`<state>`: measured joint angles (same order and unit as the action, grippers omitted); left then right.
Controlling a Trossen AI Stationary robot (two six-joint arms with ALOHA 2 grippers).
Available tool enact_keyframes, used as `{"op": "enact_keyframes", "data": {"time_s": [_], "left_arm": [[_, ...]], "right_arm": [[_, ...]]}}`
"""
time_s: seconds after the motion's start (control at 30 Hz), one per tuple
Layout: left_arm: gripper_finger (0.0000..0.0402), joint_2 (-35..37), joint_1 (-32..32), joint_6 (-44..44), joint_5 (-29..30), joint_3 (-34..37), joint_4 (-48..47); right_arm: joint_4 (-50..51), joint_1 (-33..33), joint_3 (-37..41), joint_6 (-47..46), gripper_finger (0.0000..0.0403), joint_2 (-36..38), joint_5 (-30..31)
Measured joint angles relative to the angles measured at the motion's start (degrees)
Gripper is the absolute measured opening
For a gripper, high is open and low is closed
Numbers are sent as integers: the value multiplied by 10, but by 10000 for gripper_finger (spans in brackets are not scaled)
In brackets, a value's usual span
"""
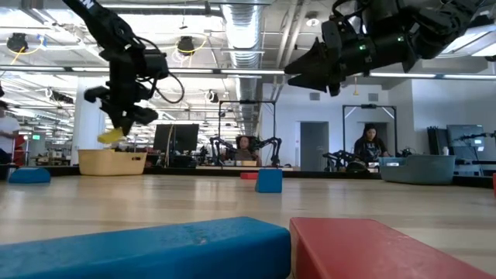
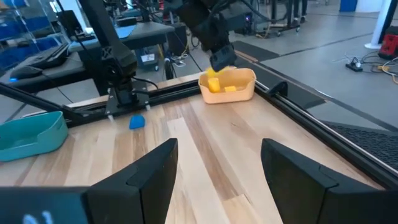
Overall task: Sort & place blocks by color
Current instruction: Put the yellow block into the yellow bin
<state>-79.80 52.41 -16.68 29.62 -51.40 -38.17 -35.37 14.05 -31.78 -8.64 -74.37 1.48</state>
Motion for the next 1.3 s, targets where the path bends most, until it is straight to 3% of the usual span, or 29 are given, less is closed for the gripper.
{"op": "enact_keyframes", "data": {"time_s": [0.07, 0.2, 0.47, 0.77, 0.97, 1.13, 1.3], "left_arm": [[124, -1, 2, 11, -36, 0, 9], [152, -1, 6, 25, -9, 0, 19], [186, -1, 5, 35, -26, 0, 18], [178, -1, -56, 44, -15, 0, 40], [164, -1, -115, 135, -58, 27, 99], [153, -1, -104, 145, -141, 73, 162], [151, -1, -63, 122, -147, 97, 191]], "right_arm": [[8, -6, -6, 1, 255, 0, 0], [25, -14, -17, 1, 255, 0, 0], [29, -23, -18, 1, 255, 0, 0], [29, -24, -18, -8, 255, 0, 0], [39, -24, -18, -33, 255, 0, 1], [38, -24, -18, -34, 255, 0, 1], [37, -25, -18, -36, 255, 0, 1]]}}
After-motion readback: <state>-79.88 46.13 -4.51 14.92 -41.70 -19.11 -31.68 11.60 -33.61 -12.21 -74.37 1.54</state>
